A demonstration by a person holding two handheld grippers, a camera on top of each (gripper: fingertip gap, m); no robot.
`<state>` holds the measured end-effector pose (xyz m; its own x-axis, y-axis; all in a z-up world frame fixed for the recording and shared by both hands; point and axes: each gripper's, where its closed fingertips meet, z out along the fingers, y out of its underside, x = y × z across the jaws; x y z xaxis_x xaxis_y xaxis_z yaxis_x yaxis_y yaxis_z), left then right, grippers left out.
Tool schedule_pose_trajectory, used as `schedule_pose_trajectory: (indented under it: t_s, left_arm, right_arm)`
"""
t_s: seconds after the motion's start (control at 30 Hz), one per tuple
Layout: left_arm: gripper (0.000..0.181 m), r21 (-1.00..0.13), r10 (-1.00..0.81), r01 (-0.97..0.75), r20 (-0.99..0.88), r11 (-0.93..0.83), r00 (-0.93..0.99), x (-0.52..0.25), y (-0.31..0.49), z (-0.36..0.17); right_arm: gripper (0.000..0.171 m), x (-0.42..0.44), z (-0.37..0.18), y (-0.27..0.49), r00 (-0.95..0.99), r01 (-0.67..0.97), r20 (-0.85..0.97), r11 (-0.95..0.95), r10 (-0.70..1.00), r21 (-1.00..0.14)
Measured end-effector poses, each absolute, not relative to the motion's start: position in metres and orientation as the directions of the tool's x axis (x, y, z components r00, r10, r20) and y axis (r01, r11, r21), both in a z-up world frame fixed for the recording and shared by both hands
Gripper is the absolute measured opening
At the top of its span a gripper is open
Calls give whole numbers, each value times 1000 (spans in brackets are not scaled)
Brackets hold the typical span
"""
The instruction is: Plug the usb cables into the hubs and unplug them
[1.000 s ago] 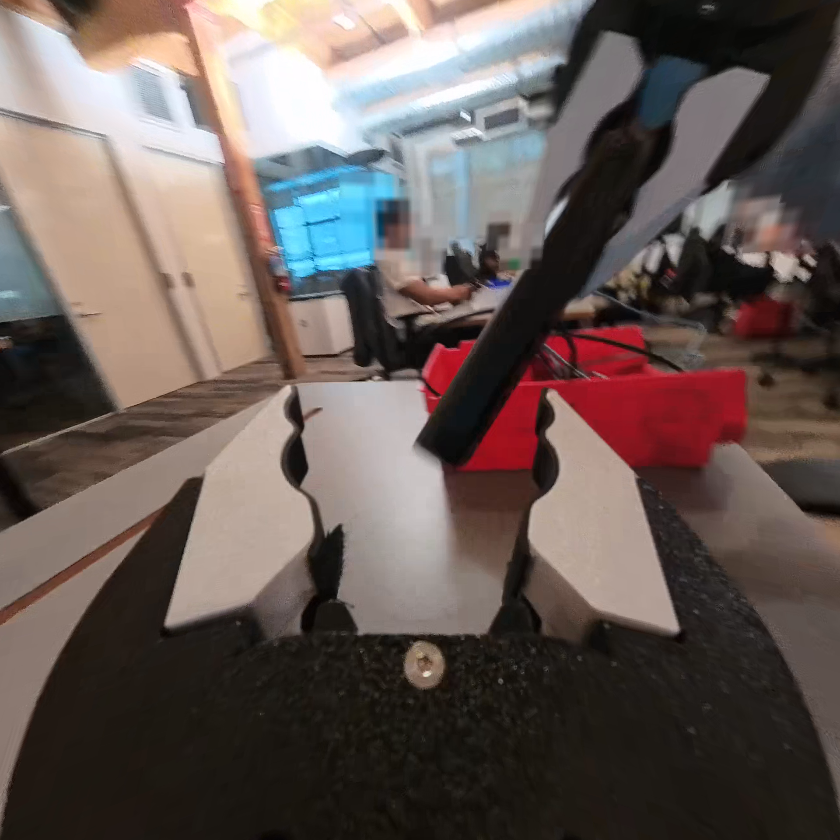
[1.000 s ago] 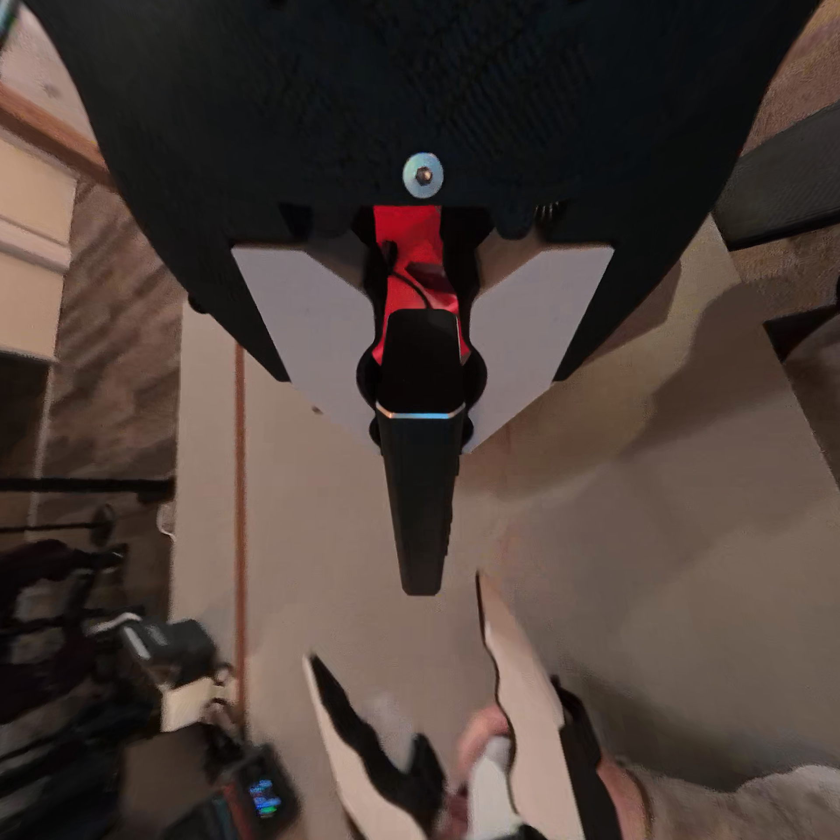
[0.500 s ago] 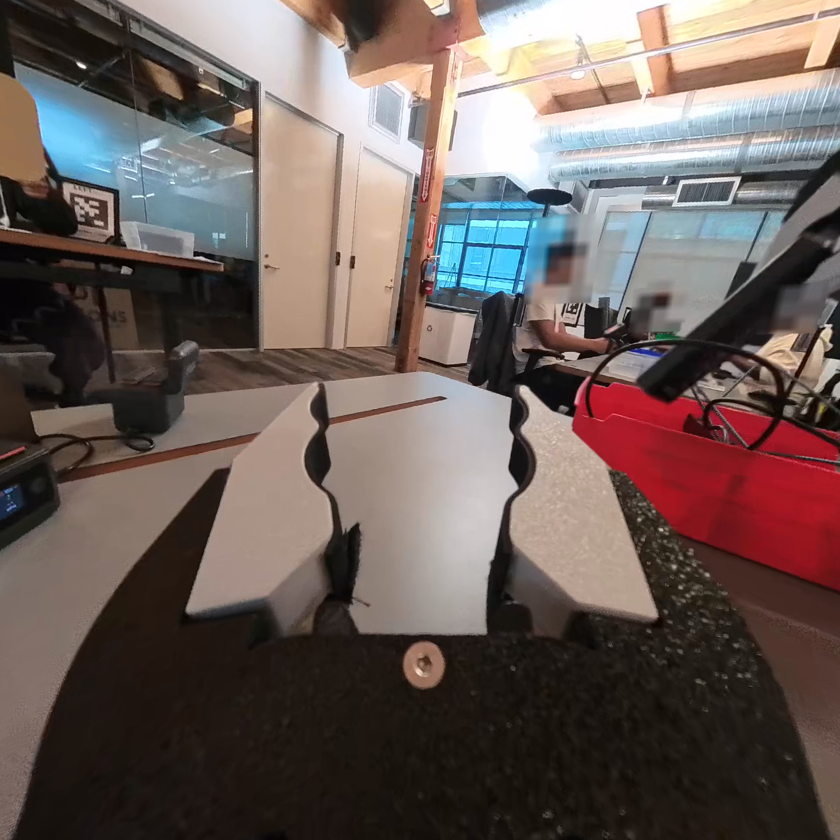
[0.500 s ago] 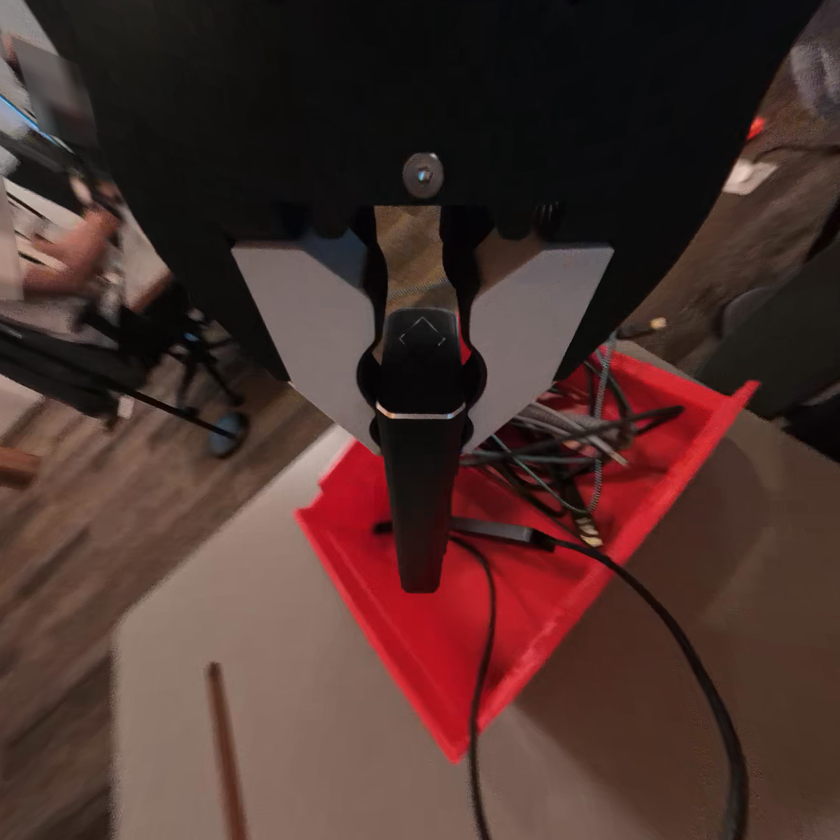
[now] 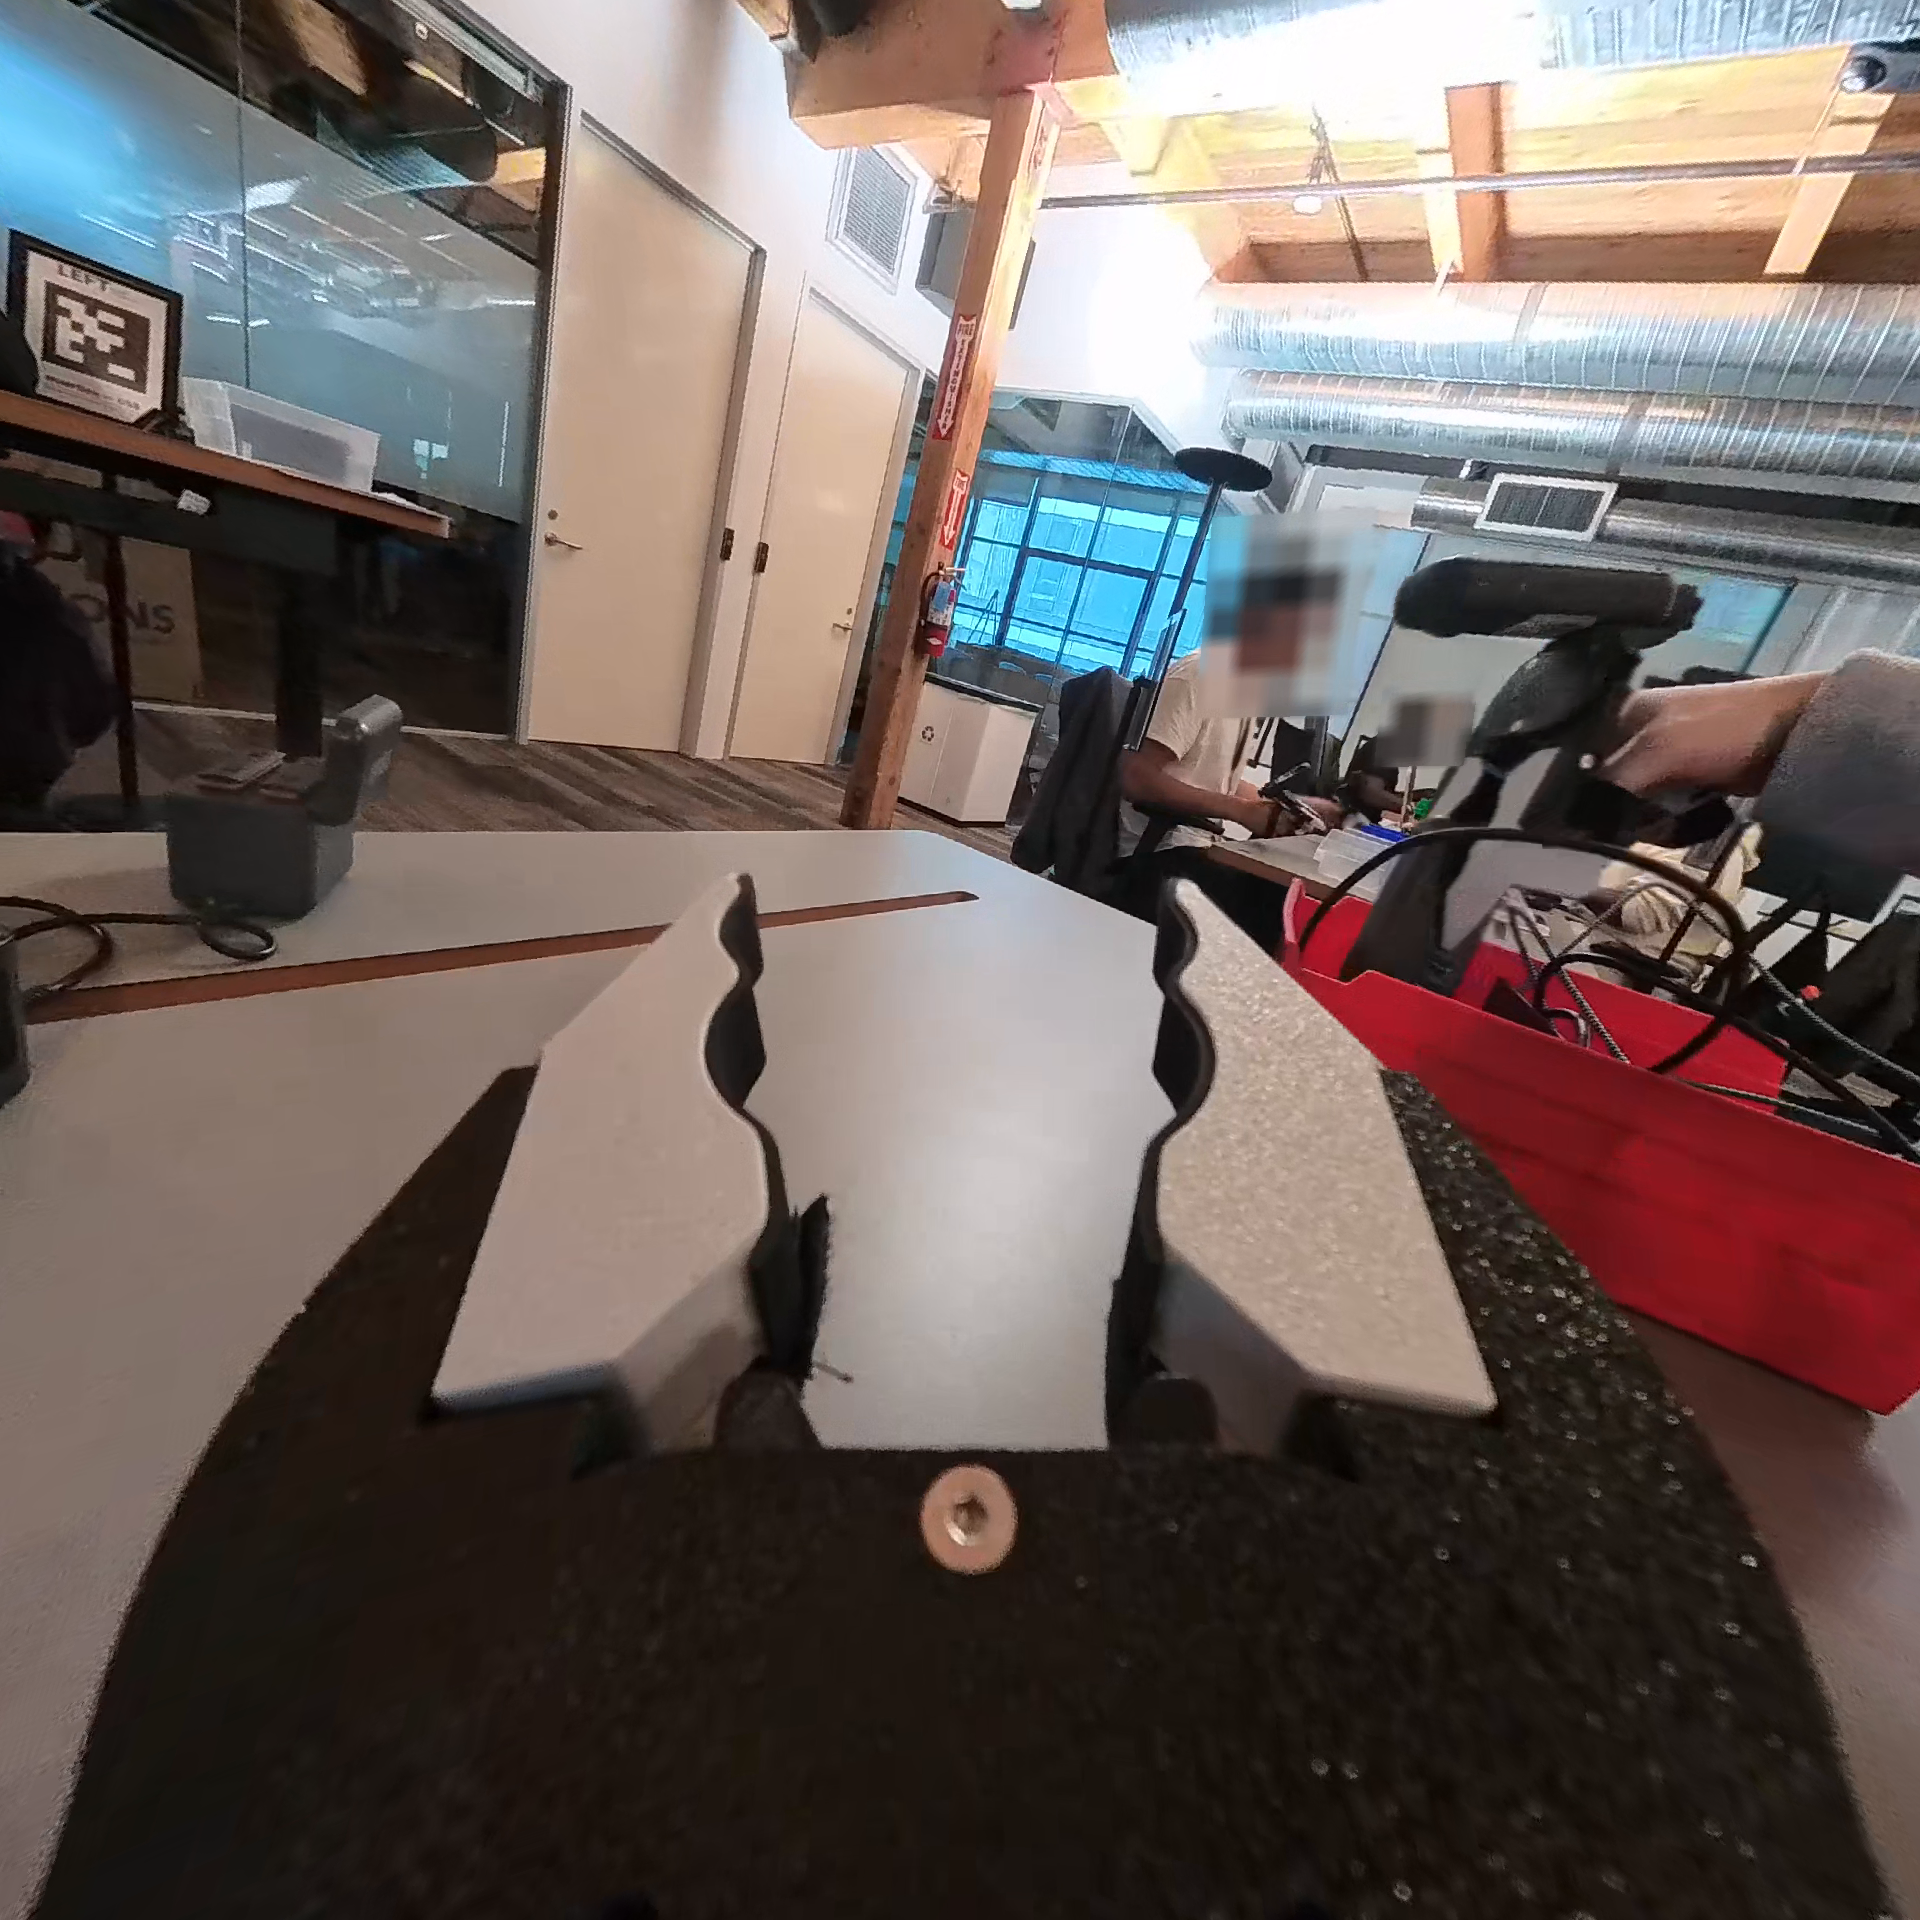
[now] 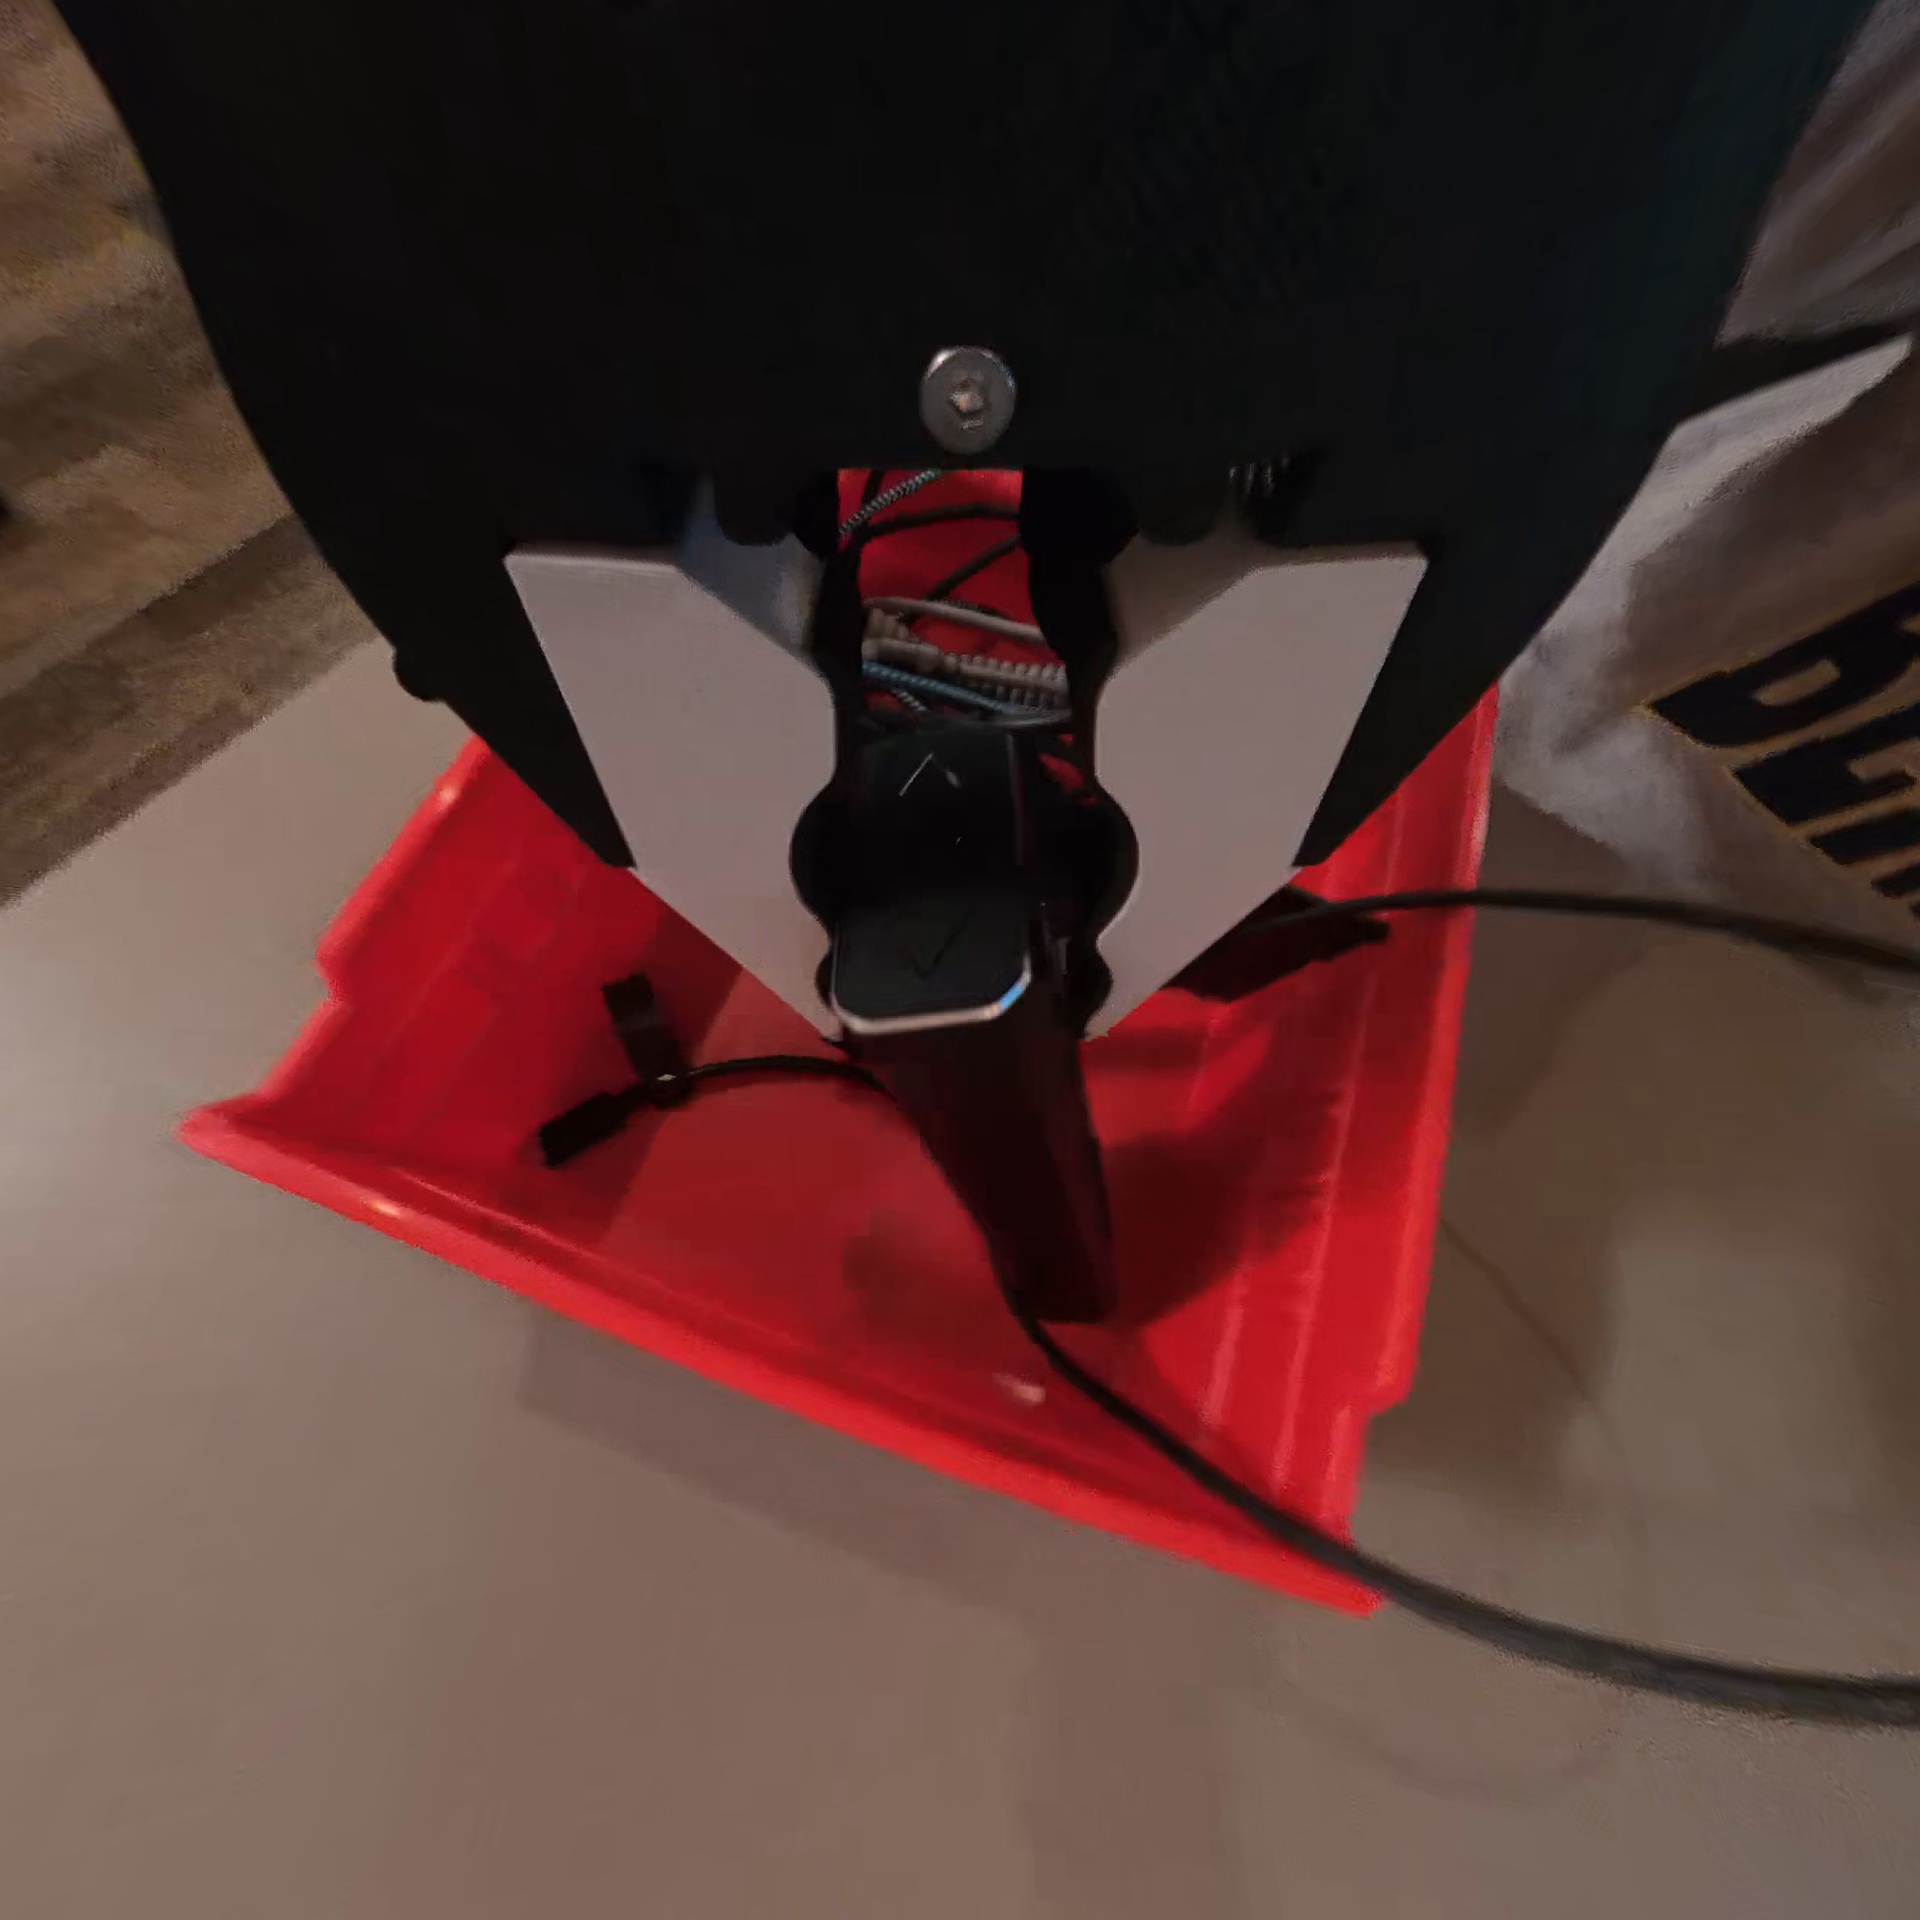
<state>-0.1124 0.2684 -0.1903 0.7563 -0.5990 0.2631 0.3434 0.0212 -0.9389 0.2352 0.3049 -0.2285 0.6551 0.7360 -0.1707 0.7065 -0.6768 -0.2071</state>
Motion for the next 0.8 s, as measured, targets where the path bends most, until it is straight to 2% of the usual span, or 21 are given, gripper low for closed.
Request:
schedule_pose_trajectory:
  t_s: [0.23,0.37,0.57,0.63,0.73,0.8]
  left_arm:
    - [74,-940,-608,342,263,15,749,-110,269,-191]
    - [74,-941,-611,338,260,12,747,-108,269,-191]
    - [74,-942,-621,336,262,2,739,-105,267,-192]
    - [75,-944,-620,330,257,4,741,-104,266,-191]
    - [75,-948,-613,317,242,14,752,-105,265,-191]
    - [76,-953,-606,302,228,21,762,-104,266,-191]
  right_arm:
    - [66,271,-236,331,714,700,102,-706,692,-111]
    - [74,283,-234,335,623,765,306,-643,720,-43]
    - [74,289,-226,334,431,839,523,-540,735,67]
    - [74,282,-209,335,404,864,607,-504,684,-7]
    - [74,261,-165,325,448,884,724,-383,525,-269]
    - [74,257,-135,300,531,847,739,-290,414,-446]
